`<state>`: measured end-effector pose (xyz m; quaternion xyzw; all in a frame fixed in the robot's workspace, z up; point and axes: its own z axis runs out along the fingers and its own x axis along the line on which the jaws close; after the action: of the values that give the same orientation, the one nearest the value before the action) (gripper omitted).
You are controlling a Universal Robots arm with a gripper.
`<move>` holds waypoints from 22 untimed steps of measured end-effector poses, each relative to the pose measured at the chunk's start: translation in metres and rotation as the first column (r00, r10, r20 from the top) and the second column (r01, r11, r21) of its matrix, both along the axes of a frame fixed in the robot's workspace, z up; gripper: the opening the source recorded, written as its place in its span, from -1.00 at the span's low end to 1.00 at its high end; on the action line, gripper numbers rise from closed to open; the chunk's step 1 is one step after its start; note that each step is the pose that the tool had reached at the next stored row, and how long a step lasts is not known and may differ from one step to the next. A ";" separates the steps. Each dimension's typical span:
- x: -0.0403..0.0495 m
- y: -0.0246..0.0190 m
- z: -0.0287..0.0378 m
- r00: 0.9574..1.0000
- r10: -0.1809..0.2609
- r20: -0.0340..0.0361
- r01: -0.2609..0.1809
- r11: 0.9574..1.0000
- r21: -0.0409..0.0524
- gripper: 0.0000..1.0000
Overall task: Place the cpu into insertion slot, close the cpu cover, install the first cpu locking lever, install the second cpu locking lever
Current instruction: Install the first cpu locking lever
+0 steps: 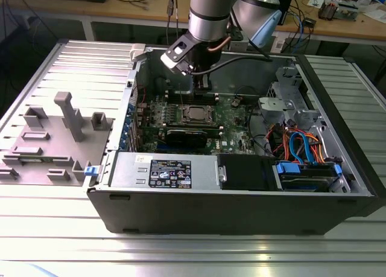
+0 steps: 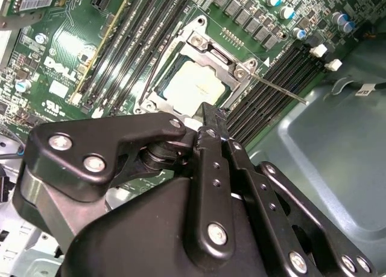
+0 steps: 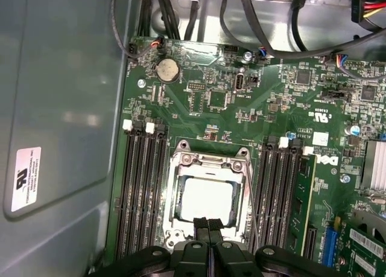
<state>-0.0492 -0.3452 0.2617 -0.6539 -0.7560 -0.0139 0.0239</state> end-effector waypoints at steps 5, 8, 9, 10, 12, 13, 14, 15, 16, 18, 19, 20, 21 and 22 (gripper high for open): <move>0.0000 0.0000 0.0000 0.999 0.037 0.000 -0.037 0.999 0.000 -0.79; 0.0000 0.0000 0.0000 0.998 0.068 0.000 -0.068 0.998 0.000 -0.79; 0.0000 0.0000 0.0000 0.997 0.077 0.000 -0.077 0.997 0.000 -0.79; 0.0000 0.0000 0.0000 0.997 0.080 0.000 -0.080 0.997 0.000 -0.79; 0.0000 0.0000 0.0000 0.997 0.081 0.000 -0.081 0.997 0.000 -0.79; 0.0000 0.0000 0.0000 0.997 0.081 0.000 -0.081 0.997 0.000 -0.79; 0.0000 0.0000 0.0000 0.997 0.081 0.000 -0.081 0.997 0.000 -0.79; 0.0000 0.0000 0.0000 0.997 0.081 0.000 -0.081 0.997 0.000 -0.79; 0.0000 0.0000 0.0000 0.997 0.081 0.000 -0.081 0.997 0.000 -0.79; 0.0000 0.0000 0.0000 0.997 0.081 0.000 -0.081 0.997 0.000 -0.79; 0.0000 0.0000 0.0000 0.997 0.081 0.000 -0.081 0.997 0.000 -0.79; 0.0000 0.0000 0.0000 0.997 0.082 0.000 -0.082 0.997 0.000 -0.79; 0.0000 0.0000 0.0000 0.997 0.082 0.000 -0.082 0.997 0.000 -0.79; 0.0000 0.0000 0.0000 0.997 0.082 0.000 -0.082 0.997 0.000 -0.79</move>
<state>-0.0492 -0.3452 0.2617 -0.6226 -0.7821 -0.0129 0.0245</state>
